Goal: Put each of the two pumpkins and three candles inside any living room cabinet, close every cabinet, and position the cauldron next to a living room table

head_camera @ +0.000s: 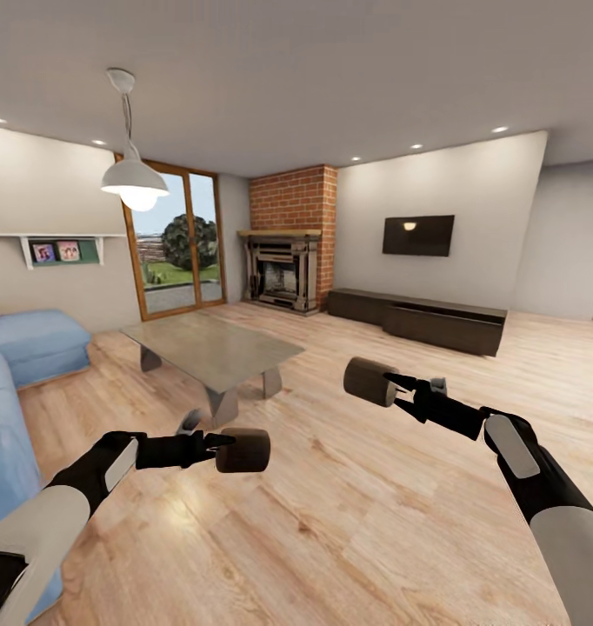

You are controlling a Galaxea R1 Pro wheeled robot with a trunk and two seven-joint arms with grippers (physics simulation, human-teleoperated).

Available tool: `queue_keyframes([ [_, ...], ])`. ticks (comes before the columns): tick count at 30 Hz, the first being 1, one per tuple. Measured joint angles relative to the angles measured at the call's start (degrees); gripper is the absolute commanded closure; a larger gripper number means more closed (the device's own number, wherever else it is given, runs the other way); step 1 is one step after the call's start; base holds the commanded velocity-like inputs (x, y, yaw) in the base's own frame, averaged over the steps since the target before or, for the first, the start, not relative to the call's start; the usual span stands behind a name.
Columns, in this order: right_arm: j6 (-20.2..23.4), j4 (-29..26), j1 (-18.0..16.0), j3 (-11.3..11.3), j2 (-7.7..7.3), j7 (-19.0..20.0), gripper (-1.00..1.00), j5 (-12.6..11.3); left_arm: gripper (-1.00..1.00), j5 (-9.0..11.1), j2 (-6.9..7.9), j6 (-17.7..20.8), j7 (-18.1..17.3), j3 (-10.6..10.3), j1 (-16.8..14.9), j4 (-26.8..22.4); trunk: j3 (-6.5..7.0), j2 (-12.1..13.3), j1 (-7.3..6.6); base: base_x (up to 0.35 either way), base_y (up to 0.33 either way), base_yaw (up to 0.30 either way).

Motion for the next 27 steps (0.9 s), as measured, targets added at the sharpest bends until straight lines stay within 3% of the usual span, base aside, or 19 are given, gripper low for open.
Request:
queue_keyframes([
  [27,0.0,0.1,0.0,0.0,0.0,0.0,1.0,-0.1,1.0,0.0,-0.09,0.0,0.0,0.0,0.0,0.0,6.6,10.8,-5.93,0.0,0.0,-0.214],
])
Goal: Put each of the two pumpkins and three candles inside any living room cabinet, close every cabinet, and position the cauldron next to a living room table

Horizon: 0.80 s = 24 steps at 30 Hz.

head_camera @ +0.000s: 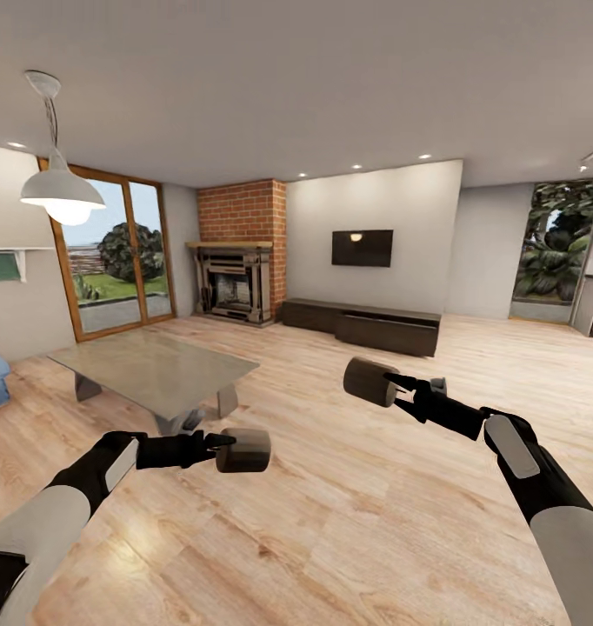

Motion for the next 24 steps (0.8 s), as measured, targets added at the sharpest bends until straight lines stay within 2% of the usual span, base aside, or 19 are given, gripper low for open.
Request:
queue_keyframes([
  [4,0.0,0.0,0.0,-0.4,-0.02,0.0,1.0,-0.1,1.0,0.2,0.04,0.1,0.0,0.1,0.0,0.0,0.9,1.6,-0.88,0.0,0.0,-0.13],
  [6,0.1,0.5,0.0,-1.6,-0.01,-0.1,1.0,-0.2,1.0,0.3,0.04,0.1,0.0,0.1,0.0,-0.1,1.29,2.4,-1.32,0.0,0.0,-0.041],
  [9,-0.2,5.8,0.0,-4.7,0.05,-0.3,1.0,0.6,1.0,0.2,0.03,0.1,0.0,0.1,0.0,-0.1,1.8,3.6,-1.98,0.0,0.0,-0.01],
  [11,0.1,7.1,0.0,-5.4,0.11,-0.3,1.0,-0.5,1.0,0.2,0.02,0.1,0.0,0.1,0.0,0.0,2.08,4.4,-2.42,0.0,0.0,-0.003],
  [24,0.2,8.7,0.0,-6.0,0.18,-0.3,1.0,-0.5,1.0,0.2,-0.03,0.1,0.0,-0.2,0.0,0.0,3.52,9.6,-5.27,0.0,0.0,0.0],
])
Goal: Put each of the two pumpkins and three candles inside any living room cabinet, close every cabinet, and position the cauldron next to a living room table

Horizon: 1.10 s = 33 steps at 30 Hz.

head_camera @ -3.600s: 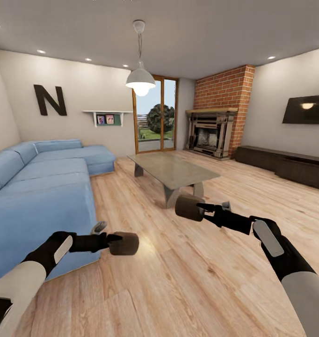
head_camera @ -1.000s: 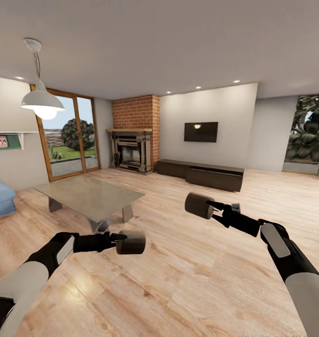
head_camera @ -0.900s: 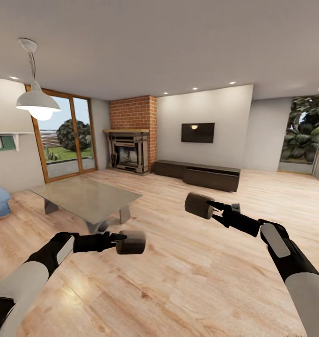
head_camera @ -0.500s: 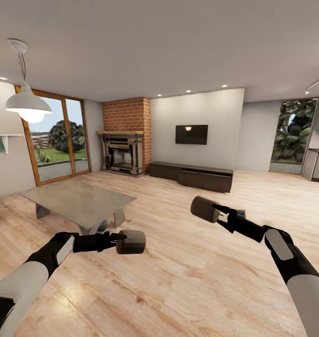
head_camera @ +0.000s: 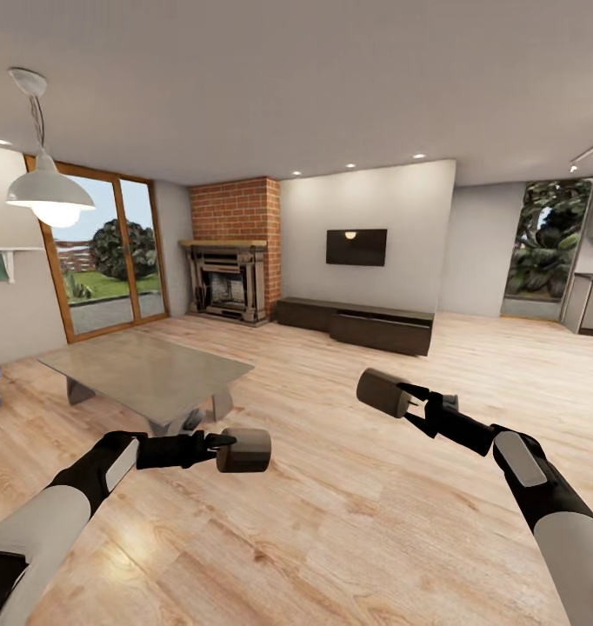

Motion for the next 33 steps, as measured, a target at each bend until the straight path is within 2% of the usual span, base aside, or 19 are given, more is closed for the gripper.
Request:
queue_keyframes([
  [7,-0.1,0.1,0.0,0.0,-0.06,0.1,1.0,0.0,1.0,-0.1,-0.08,-0.1,0.1,-0.5,0.0,0.0,-0.5,0.0,-0.01,0.018,0.0,0.0],
  [13,-0.3,0.2,0.0,-0.1,-0.17,0.1,1.0,0.1,1.0,-0.2,-0.11,-0.1,0.1,-0.7,0.0,0.0,-0.65,0.0,-0.04,0.276,0.0,-0.032],
  [29,-0.4,0.3,0.0,0.0,-0.1,0.1,1.0,0.4,1.0,-0.4,-0.15,-0.2,0.1,-0.8,0.0,0.0,-1.05,0.0,-0.04,0.335,0.0,-0.255],
  [33,-0.4,0.3,0.0,0.0,-0.15,0.1,1.0,0.4,1.0,-0.4,-0.14,-0.2,0.1,-0.8,0.0,-0.1,-1.12,0.0,-0.04,0.336,0.0,-0.11],
])
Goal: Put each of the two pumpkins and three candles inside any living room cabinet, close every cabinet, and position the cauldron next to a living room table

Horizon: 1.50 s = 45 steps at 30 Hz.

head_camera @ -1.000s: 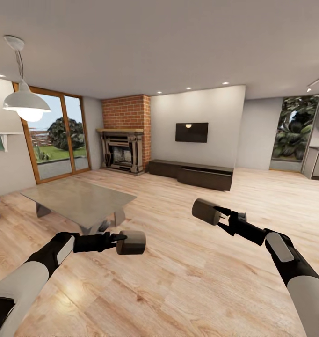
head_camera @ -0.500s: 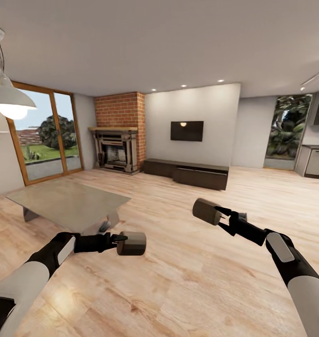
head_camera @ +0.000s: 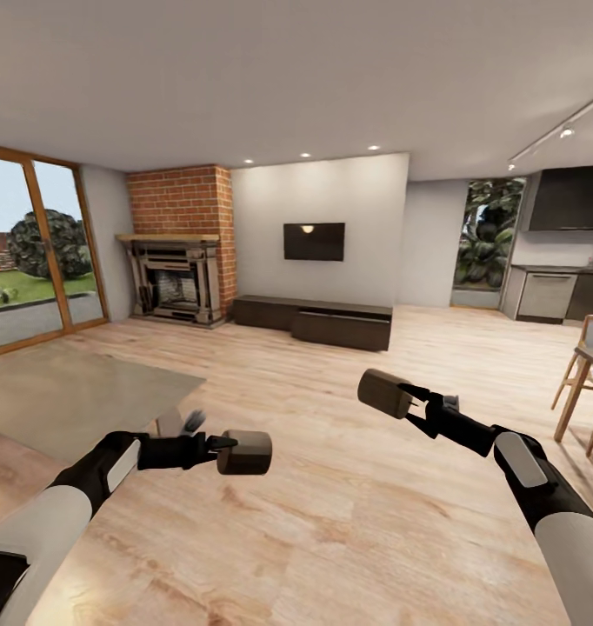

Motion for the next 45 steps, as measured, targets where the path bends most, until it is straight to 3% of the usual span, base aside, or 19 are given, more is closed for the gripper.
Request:
queue_keyframes([
  [17,-0.1,0.0,0.0,0.0,-0.01,0.0,1.0,0.1,1.0,0.0,0.0,-0.1,0.1,0.0,0.0,0.0,-0.01,0.0,0.0,0.337,0.0,-0.005],
  [31,0.0,0.1,0.0,0.0,-0.02,-0.1,1.0,0.0,1.0,0.0,-0.53,-0.1,0.1,-0.9,0.0,0.0,0.55,0.0,0.0,0.337,0.0,-0.212],
  [45,-0.1,0.0,0.0,0.0,0.02,-0.1,1.0,0.0,1.0,0.0,-0.52,-0.1,0.1,-0.9,0.0,0.0,0.6,0.0,0.0,0.337,0.0,-0.014],
])
